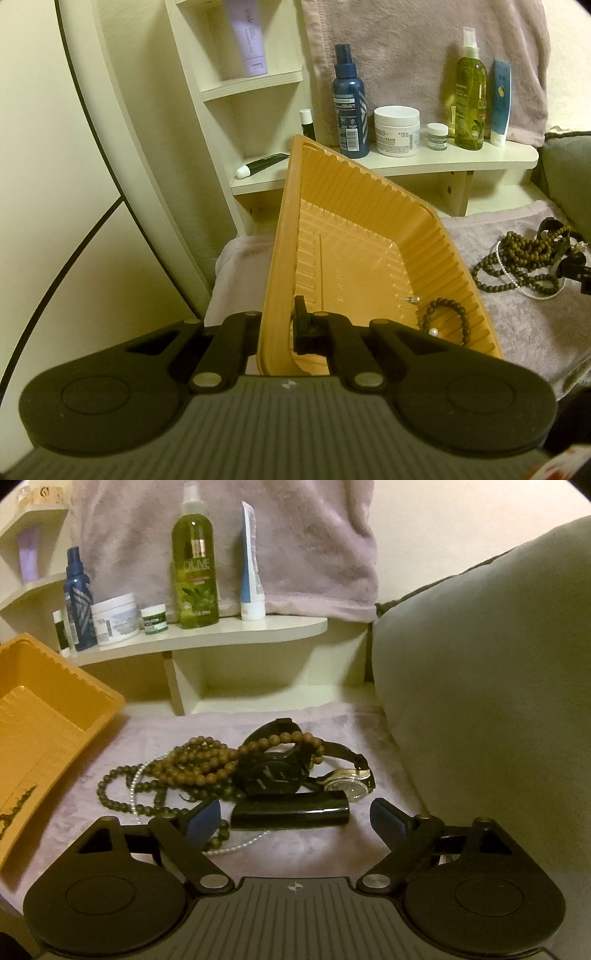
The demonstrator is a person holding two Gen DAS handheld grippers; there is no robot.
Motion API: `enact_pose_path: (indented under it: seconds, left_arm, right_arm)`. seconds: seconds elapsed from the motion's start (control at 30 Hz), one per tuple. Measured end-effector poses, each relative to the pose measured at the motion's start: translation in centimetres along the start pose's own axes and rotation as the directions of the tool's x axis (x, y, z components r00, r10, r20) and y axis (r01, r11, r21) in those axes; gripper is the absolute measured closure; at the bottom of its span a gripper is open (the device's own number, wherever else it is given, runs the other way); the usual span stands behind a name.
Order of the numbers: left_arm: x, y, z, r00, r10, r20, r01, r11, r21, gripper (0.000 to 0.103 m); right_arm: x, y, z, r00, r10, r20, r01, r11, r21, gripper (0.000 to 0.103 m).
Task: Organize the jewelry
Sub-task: 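Grasp the black cylinder in the pile with the right tool, then carry the black cylinder into the orange tray and open the right tool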
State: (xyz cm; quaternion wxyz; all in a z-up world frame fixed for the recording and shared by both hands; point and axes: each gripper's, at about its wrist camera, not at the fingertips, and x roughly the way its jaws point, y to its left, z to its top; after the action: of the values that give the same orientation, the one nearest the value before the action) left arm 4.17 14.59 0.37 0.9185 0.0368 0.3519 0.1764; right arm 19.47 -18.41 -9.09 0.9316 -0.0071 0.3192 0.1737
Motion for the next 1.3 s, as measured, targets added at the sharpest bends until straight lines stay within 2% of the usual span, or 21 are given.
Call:
enact_pose_path:
  seconds: [0.2, 0.5, 0.87, 1.1, 1.3]
  left_arm:
    - [0.0, 0.0, 0.0, 1.0, 0.001, -0.001, -0.001, 1.0, 0.002, 0.098]
    - [0.0, 0.0, 0.0, 1.0, 0.001, -0.001, -0.001, 1.0, 0.002, 0.098]
    - [0.0, 0.0, 0.0, 1.0, 0.001, 0.001, -0.001, 1.0, 0.004, 0.098]
    - [0.1, 0.1, 0.1, 1.0, 0.0, 0.002, 0.0, 1.0, 0.004, 0.098]
    - [0.1, 0.1, 0.1, 1.0, 0.0, 0.002, 0.0, 1.0, 0.004, 0.098]
  right_arm:
    - [0.8, -0.1, 0.0, 1.0, 0.009, -0.007, -0.009, 1.0, -0.018, 0.015]
    - [1.6, 0.3, -0.1, 1.0, 0.014, -0.027, -0.015, 0.999, -0.039, 0.027]
    - [0.5, 0.6, -0.2, 1.0, 0.005, -0.012, -0.006, 0.999, -0.038, 0.027]
    - [-1.8, 2.4, 0.8, 0.998, 0.056, 0.022, -0.055, 0.998, -0.041, 0.027]
    - [-2.8, 6.0, 2.2, 0.985, 0.17, 0.035, -0.167, 0.984, -0.066, 0.027]
